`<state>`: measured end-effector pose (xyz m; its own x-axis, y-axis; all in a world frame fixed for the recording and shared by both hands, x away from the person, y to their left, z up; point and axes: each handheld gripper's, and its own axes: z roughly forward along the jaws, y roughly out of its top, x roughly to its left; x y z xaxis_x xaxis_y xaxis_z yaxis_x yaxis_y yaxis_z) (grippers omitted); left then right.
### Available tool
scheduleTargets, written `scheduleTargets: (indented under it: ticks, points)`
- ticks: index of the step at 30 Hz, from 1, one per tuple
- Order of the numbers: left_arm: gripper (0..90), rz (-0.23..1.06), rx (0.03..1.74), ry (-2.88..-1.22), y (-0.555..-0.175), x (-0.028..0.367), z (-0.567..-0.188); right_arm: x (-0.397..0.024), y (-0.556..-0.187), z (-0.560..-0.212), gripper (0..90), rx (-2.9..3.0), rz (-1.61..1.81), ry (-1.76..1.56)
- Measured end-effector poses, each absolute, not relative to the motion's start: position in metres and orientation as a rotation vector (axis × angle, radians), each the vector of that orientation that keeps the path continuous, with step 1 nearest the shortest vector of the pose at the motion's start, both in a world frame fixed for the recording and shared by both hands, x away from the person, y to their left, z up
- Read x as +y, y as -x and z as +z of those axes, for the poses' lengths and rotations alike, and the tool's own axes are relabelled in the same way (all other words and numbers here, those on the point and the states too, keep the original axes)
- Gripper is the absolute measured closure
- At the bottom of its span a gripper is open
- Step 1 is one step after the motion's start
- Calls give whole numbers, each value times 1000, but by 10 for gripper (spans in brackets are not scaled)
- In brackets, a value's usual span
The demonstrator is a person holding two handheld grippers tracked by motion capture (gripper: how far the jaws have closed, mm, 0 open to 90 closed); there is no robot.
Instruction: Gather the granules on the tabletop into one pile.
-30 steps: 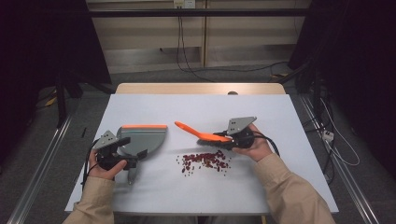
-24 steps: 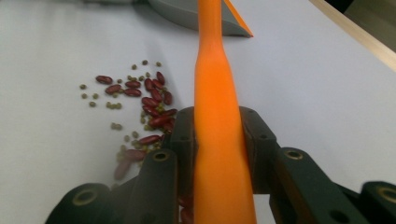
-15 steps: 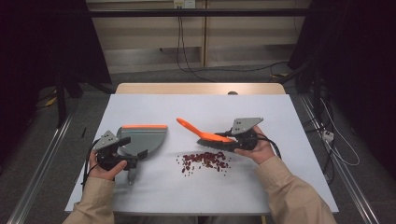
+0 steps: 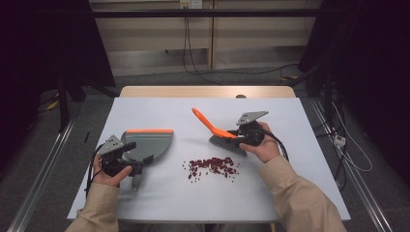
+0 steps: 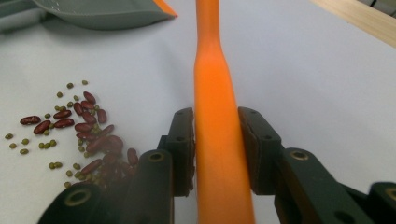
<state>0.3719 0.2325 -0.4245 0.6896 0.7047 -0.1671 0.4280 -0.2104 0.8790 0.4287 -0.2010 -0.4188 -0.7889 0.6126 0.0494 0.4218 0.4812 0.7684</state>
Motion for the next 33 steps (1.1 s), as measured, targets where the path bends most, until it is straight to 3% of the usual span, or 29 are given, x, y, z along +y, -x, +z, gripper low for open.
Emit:
scheduleTargets:
  ticks: [6, 10, 15, 24, 33]
  points:
    - [67, 324, 891, -1847, -371, 232, -424, -181, -429, -400, 644, 2557, 978, -904]
    - [67, 327, 889, -1846, -370, 233, -423, -170, -433, -398, 709, 2588, 869, -924]
    - [67, 328, 891, -1841, -370, 234, -423, -166, -435, -397, 713, 2575, 852, -974]
    - [67, 329, 891, -1839, -370, 234, -423, -173, -429, -378, 714, 2385, 1125, -1218]
    - [67, 339, 890, -1840, -369, 234, -422, -143, -406, -372, 714, 2335, 1280, -1278]
